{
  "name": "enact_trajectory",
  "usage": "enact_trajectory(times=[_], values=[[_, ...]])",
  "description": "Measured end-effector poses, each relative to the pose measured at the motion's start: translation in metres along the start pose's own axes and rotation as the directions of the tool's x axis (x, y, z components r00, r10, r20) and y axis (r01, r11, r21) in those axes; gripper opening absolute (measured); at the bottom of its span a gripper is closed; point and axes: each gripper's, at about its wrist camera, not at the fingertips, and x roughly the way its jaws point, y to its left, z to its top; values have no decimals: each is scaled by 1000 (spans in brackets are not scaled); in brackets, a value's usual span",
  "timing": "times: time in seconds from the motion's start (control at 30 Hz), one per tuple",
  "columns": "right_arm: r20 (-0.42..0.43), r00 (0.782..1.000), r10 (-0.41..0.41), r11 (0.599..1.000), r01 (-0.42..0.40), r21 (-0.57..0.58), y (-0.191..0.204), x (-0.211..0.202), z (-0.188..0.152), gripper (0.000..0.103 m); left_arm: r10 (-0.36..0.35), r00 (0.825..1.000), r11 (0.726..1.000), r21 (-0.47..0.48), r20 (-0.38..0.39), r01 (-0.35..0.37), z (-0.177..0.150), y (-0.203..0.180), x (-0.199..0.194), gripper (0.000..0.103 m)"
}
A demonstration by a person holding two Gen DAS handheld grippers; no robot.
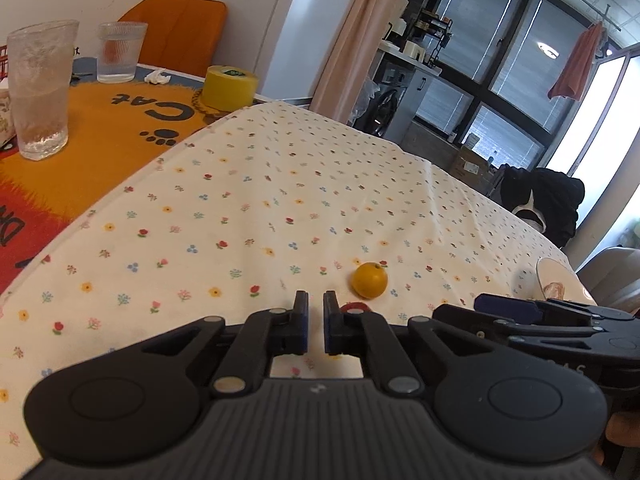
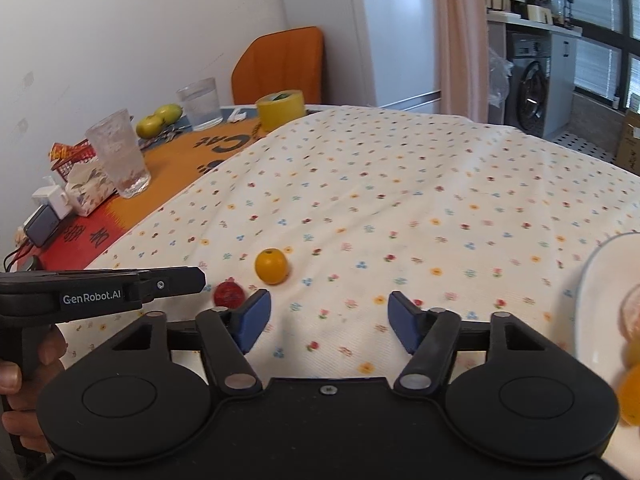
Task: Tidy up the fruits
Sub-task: 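Close the left tool around the small red fruit, then grasp the orange kumquat with the right tool while the left tool holds the red fruit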
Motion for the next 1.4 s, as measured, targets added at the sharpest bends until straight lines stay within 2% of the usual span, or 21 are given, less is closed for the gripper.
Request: enact_trajectory(times=[0.07,0.2,0.27,0.33,0.43,0.7,0.8,0.83,0.87,0.93,1.4], values=[[-5,1000,6,1000,-6,-5,2,2,1,53,7,1000,1000,-2,1,-7,1,2,-1,10],[-11,1000,3,1000,-3,8,-2,4,-1,53,-22,1000,1000,20,-11,22,2,-1,-3,12],[-14,1000,-1,1000,1,19,-5,4,-2,53,-27,1000,999,31,-16,27,2,-4,-2,30],[-17,1000,-6,1000,6,27,-9,4,-4,53,-24,1000,999,38,-10,24,1,-7,-1,42],[-17,1000,-6,999,6,32,-12,3,-6,53,-36,999,998,50,-4,37,-1,-13,1,48],[-11,1000,-1,999,1,33,-14,2,-4,53,-22,1000,997,76,-22,24,-4,-23,16,48],[-10,1000,7,1000,-7,26,-11,4,-2,54,-12,1000,996,93,-19,14,-5,-24,19,44],[-10,1000,10,1000,-10,24,-10,4,-1,54,-9,1000,995,98,-17,11,-5,-25,19,40],[-10,1000,13,1000,-13,21,-8,5,-1,54,-5,1000,995,104,-18,7,-5,-25,19,31],[-11,1000,18,1000,-18,19,-6,7,0,54,-9,1000,994,109,-25,11,-5,-24,19,22],[-20,999,49,999,-49,-17,11,25,9,54,36,999,998,56,15,-36,4,2,4,22]])
